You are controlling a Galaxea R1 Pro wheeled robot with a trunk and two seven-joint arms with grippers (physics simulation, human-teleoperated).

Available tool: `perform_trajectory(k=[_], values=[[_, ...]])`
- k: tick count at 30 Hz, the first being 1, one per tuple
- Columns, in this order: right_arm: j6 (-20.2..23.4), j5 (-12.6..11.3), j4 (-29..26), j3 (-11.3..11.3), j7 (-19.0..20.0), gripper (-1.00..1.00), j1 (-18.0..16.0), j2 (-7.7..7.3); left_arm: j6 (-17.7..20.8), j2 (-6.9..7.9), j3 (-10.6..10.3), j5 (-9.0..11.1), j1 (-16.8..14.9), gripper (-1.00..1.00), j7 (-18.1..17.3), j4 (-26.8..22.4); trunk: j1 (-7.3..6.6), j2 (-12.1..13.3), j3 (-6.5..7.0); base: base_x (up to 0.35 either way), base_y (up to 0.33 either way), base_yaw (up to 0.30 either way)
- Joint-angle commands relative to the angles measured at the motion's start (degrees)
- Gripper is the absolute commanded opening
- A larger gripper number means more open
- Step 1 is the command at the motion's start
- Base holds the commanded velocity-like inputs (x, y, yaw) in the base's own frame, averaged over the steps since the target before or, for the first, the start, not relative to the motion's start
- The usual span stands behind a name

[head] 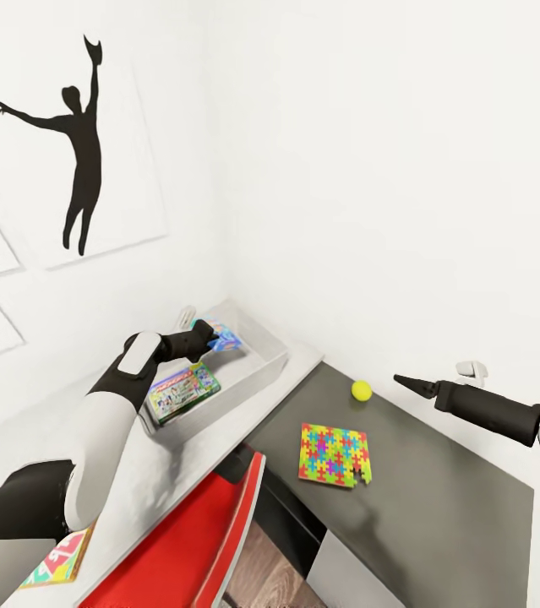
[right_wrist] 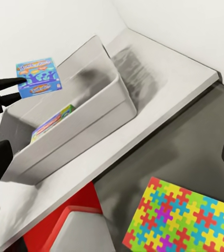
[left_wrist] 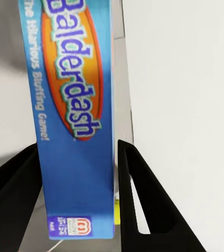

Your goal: Put all the toys in the child's room - the three board games (two on the bed and one on the table), the two jigsaw puzzles on the table, and the tennis ball on the table - inside the toy box on the table in the child's room.

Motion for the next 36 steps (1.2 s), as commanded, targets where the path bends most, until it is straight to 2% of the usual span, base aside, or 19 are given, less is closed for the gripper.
perform_trajectory(k=[1, 36], values=[[0.26, 0.2, -0.01, -0.06, 0.35, 1.0, -0.06, -0.01, 0.36, -0.1, 0.36, 0.65, -0.04, -1.0, 0.48, -0.08, 0.02, -0.09, -0.19, 0.0, 0.0, 0.0], [0.56, 0.2, -0.01, -0.47, 0.74, 1.0, -0.06, -0.39, 1.42, -0.69, 0.34, 0.95, -1.9, -1.0, 0.12, -0.16, 0.02, -0.09, -3.46, 0.0, 0.0, 0.0]])
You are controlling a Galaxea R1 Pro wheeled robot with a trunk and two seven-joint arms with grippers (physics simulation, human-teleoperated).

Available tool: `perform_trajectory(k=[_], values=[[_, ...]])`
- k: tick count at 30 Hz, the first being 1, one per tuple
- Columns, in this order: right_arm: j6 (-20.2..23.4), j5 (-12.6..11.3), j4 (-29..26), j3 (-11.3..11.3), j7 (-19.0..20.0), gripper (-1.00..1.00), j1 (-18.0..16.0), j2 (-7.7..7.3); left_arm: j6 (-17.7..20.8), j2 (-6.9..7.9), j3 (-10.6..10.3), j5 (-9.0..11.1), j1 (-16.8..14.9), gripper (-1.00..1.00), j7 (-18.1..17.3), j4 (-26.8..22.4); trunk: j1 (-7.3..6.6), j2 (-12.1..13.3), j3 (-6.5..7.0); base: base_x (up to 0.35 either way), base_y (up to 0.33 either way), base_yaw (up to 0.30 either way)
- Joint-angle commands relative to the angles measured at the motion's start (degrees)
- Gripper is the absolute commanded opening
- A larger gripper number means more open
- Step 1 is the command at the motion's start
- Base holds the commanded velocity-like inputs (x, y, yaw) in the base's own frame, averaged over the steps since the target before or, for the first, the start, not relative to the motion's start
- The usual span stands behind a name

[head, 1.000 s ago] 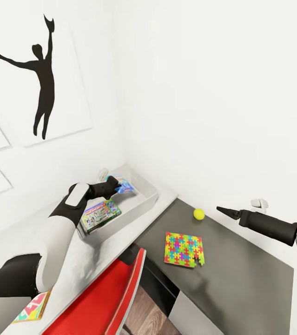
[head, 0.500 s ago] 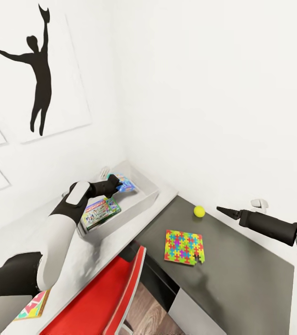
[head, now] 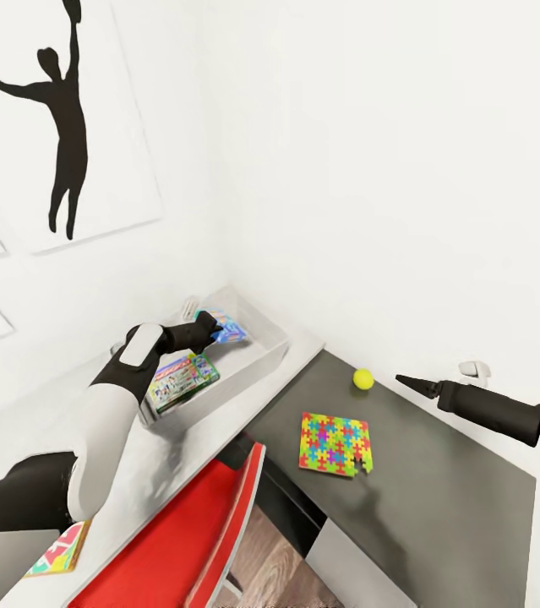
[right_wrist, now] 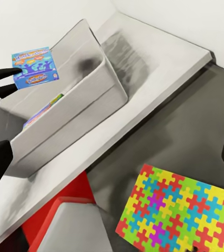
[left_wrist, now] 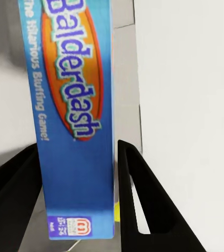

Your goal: Put all the toys in the child's room - the three board games (two on the bed and one on the table), the two jigsaw puzzles on the table, and the tennis ball on the table - inside the toy box on the table in the child's room.

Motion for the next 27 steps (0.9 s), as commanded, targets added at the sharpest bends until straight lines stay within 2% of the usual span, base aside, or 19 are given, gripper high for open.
perform_trajectory(k=[1, 7, 11, 27], values=[[0.57, 0.21, -0.01, -0.19, 0.88, 1.0, -0.06, -0.11, 0.33, -0.05, 0.37, 0.64, -0.06, -1.0, 0.56, -0.08, 0.02, -0.08, -0.18, 0.0, 0.0, 0.0], [1.63, 0.21, -0.02, -2.35, 7.64, 1.0, -0.06, -1.84, 0.37, 0.0, 0.37, 0.57, -0.05, -1.0, 0.57, -0.08, 0.02, -0.08, -0.74, 0.0, 0.0, 0.0], [1.63, 0.21, -0.02, -3.54, 10.16, 1.0, -0.06, -2.61, 0.38, -0.01, 0.37, 0.55, -0.04, -1.0, 0.56, -0.08, 0.02, -0.08, -1.11, 0.0, 0.0, 0.0], [1.63, 0.21, -0.02, -3.91, 11.87, 1.0, -0.06, -2.73, 0.45, 0.01, 0.44, 0.6, -0.85, -1.0, 0.94, -0.08, 0.02, -0.08, -2.61, 0.0, 0.0, 0.0]])
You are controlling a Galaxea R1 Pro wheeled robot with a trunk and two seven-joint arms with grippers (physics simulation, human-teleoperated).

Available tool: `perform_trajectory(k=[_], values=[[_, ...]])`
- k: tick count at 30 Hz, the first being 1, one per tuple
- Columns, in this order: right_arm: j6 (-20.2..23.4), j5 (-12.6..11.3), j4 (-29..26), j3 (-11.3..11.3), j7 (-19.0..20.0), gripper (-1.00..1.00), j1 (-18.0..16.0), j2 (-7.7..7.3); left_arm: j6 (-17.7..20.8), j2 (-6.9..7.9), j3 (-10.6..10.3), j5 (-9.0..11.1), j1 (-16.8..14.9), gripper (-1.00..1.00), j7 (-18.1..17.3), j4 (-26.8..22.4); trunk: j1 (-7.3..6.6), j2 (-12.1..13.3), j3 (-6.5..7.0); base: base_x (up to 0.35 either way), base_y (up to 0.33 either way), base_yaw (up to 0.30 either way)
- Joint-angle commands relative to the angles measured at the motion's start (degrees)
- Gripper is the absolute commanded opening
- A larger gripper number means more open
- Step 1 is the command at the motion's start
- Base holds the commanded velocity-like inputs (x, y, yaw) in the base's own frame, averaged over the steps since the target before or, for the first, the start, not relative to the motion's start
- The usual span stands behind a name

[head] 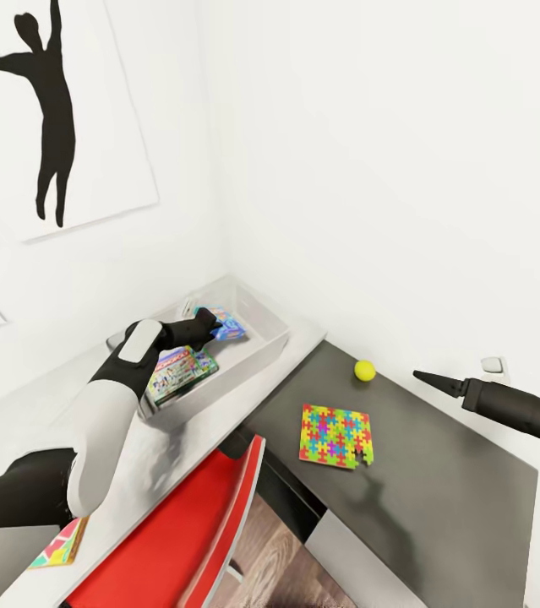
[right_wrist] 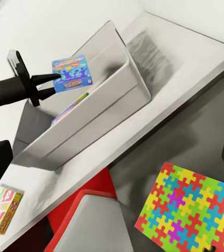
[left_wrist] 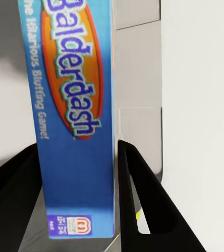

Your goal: Put all the toys in the child's room - the three board games (two on the bed and one on the table), the two jigsaw puzzles on the table, and the tennis ball on the table - inside the toy box on the table in the child's room.

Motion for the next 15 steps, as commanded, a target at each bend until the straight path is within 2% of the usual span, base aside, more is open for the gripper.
perform_trajectory(k=[1, 15], values=[[0.2, 0.21, 0.0, 0.0, 0.35, 1.0, -0.05, 0.01, 0.38, -0.1, 0.36, 0.58, -0.18, -1.0, 0.59, -0.07, 0.02, -0.08, -0.18, 0.0, 0.0, 0.0], [0.2, 0.21, 0.0, 0.28, 0.4, 1.0, -0.05, 0.15, 0.6, -0.32, 0.33, 0.67, -2.21, -1.0, 1.06, -0.07, 0.02, -0.08, -1.48, 0.0, 0.0, 0.0]])
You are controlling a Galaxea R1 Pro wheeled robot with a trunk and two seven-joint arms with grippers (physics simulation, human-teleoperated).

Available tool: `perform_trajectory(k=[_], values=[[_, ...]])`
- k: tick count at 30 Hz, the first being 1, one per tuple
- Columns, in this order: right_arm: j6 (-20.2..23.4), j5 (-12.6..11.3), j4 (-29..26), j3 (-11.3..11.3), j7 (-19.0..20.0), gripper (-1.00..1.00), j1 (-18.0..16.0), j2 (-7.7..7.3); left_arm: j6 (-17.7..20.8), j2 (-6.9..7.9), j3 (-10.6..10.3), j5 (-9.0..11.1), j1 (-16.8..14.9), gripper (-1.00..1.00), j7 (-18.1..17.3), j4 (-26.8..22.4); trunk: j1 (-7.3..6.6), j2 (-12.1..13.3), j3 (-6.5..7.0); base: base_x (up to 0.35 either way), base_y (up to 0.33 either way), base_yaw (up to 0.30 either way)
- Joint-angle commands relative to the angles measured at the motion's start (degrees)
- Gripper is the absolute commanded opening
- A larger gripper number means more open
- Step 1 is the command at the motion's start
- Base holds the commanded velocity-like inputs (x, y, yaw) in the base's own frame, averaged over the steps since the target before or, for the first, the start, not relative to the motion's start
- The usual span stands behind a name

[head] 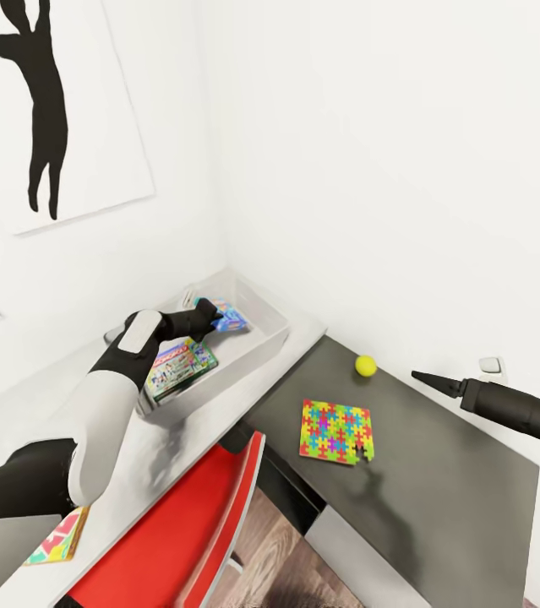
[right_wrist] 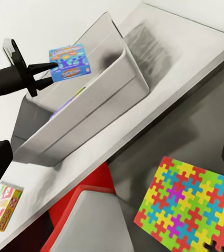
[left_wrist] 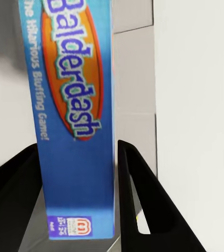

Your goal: Put all the toys in the child's room - the three board games (two on the bed and one on the table), the two jigsaw puzzles on the table, and the tennis ball on the table - inside the toy box on the table in the child's room.

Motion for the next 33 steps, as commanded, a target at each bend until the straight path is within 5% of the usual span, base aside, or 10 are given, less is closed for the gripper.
perform_trajectory(k=[1, 33], values=[[0.2, 0.2, 0.0, -0.03, 0.34, 1.0, -0.05, -0.01, 0.34, -0.08, 0.35, 0.56, -0.17, -1.0, 0.6, -0.07, 0.02, -0.08, -0.17, 0.0, 0.0, 0.0], [0.2, 0.2, 0.0, -0.04, 0.37, 1.0, -0.05, 0.02, 1.25, -0.92, 0.33, 0.79, -0.83, -1.0, 0.03, -0.07, 0.02, -0.08, -3.16, 0.0, 0.0, 0.0]])
